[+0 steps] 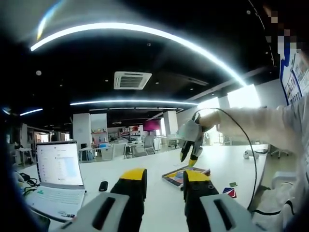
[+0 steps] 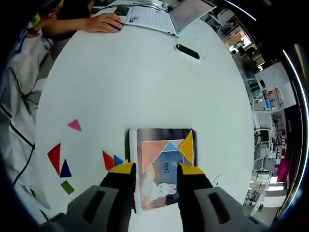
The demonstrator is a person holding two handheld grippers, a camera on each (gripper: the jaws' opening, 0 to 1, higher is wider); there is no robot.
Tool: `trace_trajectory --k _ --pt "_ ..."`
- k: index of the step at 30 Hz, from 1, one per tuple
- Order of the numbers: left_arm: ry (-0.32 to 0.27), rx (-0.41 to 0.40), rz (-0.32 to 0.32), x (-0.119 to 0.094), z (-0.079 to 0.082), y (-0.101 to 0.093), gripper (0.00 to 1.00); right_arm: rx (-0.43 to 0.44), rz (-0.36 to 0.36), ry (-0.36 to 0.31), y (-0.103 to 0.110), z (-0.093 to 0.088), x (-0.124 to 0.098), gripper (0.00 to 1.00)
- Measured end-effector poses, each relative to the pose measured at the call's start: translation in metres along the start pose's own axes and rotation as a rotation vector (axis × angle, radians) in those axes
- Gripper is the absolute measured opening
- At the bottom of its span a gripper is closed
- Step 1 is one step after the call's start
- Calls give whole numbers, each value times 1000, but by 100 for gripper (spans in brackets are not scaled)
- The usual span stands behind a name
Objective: Pick up the tangram pieces one by one and place each piece onto its matching region on the pattern sheet, fitting the shapes together until the outline on the sheet is completely filled by the tangram pieces
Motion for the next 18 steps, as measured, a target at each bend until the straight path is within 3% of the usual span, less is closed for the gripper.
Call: trace_trajectory --k 18 --pt "-3 -8 6 0 0 3 32 -52 82 -33 58 12 -12 36"
Point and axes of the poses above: the point that each gripper's makers call its tool centre point, and the gripper's own axes: x roughly forward along the fingers, y roughly to its left, z roughly out of its top, the point moved 10 cm from there along -x, roughly backward along the fingers, and after that the axes turned 9 degrees about -x, right-handed, at the moved point
